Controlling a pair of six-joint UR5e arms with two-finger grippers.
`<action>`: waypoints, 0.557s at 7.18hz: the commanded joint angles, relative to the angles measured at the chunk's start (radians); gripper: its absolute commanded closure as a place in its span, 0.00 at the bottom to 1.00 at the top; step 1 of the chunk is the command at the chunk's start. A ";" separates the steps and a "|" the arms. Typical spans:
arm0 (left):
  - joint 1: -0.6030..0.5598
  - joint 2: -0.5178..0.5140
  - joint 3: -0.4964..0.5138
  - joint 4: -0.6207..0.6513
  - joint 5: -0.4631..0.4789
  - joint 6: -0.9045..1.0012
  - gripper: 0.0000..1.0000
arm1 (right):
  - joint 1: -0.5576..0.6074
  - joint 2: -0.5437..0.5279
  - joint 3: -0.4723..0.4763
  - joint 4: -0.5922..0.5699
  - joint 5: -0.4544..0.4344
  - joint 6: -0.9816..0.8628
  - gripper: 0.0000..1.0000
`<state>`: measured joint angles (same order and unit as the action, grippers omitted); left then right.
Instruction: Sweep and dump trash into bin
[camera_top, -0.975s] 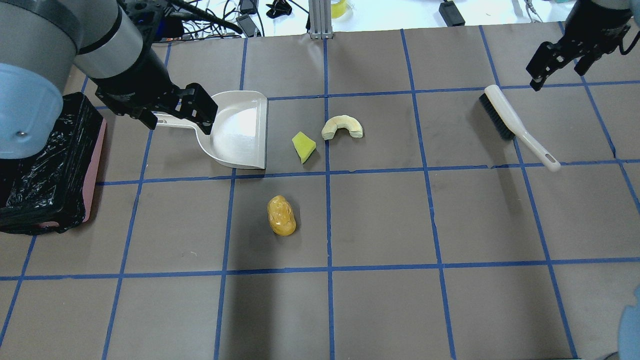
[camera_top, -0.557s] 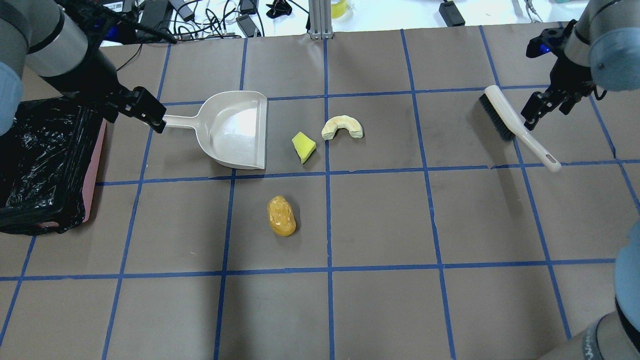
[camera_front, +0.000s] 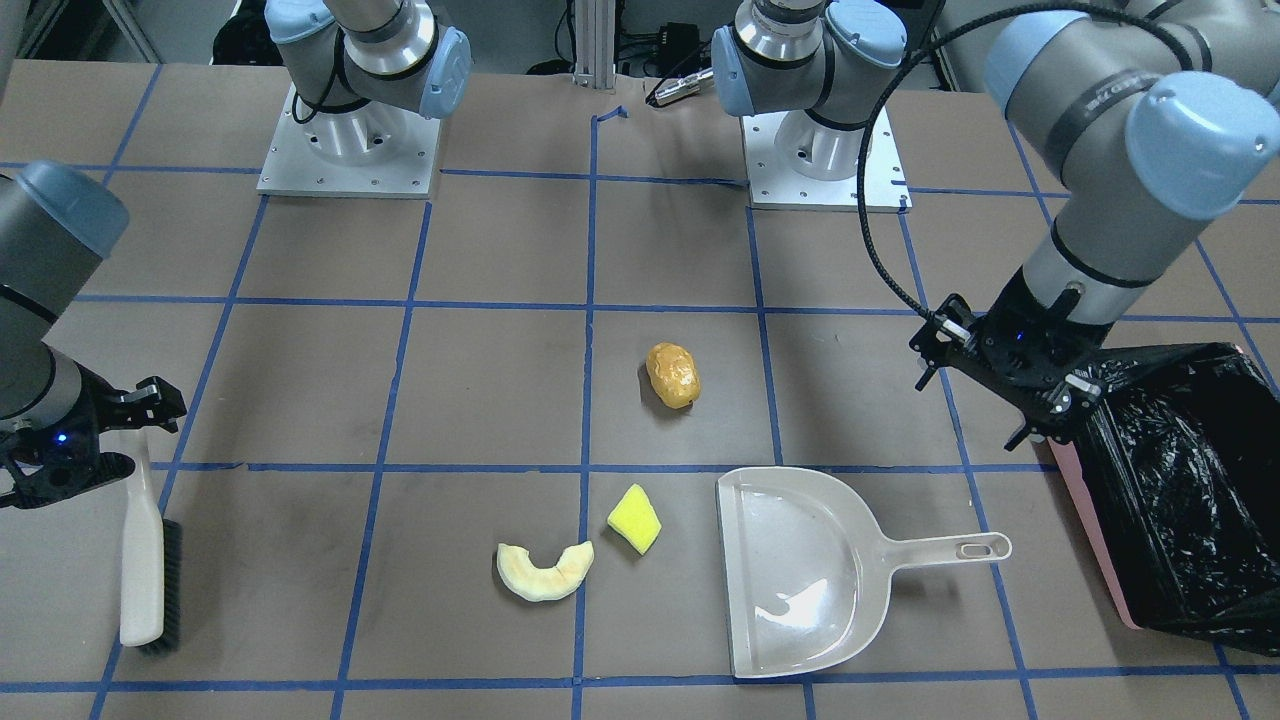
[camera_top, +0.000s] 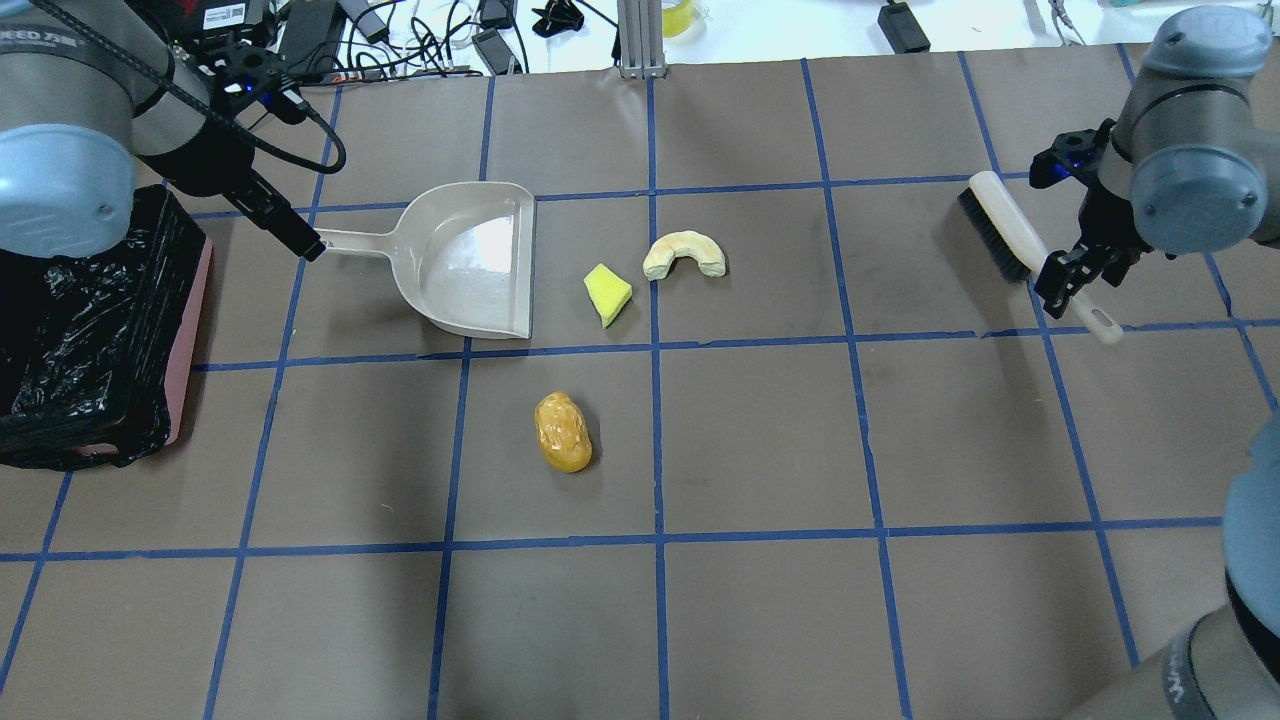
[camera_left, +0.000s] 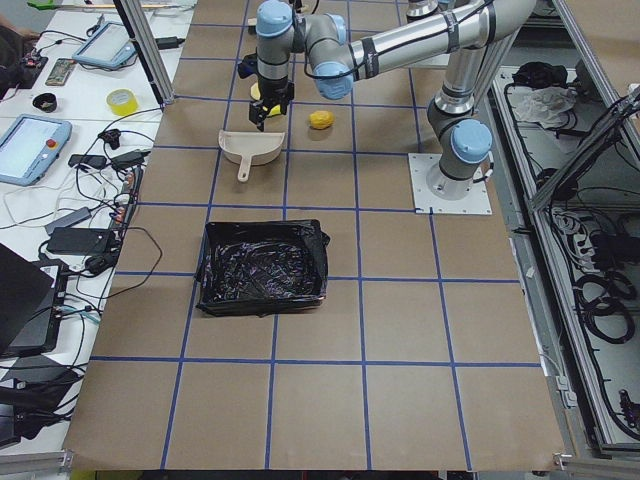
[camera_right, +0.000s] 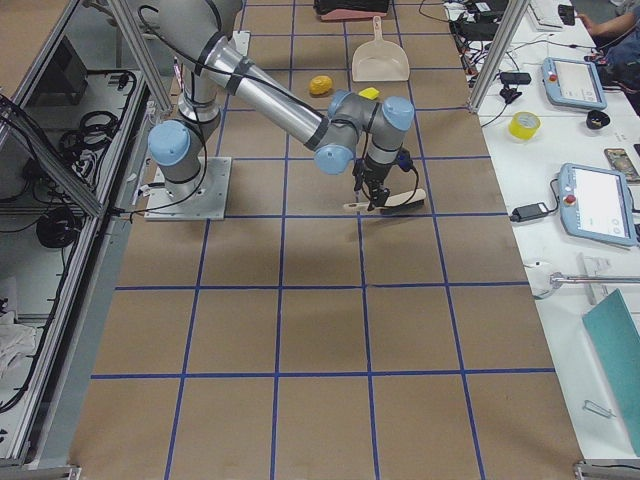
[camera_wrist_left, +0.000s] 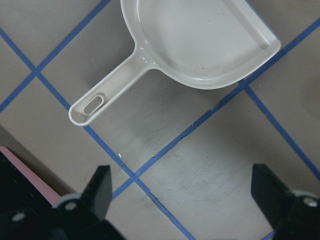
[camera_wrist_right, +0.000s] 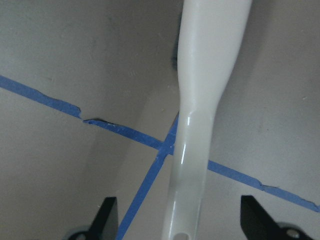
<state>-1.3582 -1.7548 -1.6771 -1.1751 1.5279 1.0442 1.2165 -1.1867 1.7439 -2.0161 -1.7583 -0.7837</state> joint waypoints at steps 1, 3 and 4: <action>0.001 -0.131 0.020 0.140 0.008 0.397 0.00 | -0.002 0.015 0.006 -0.010 -0.015 0.000 0.21; 0.001 -0.210 0.095 0.176 0.005 0.616 0.05 | -0.002 0.015 0.006 -0.009 -0.017 0.001 0.49; 0.001 -0.244 0.130 0.177 0.004 0.711 0.06 | -0.002 0.015 0.006 -0.009 -0.017 0.007 0.66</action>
<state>-1.3576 -1.9524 -1.5916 -1.0065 1.5330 1.6293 1.2150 -1.1724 1.7502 -2.0252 -1.7739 -0.7815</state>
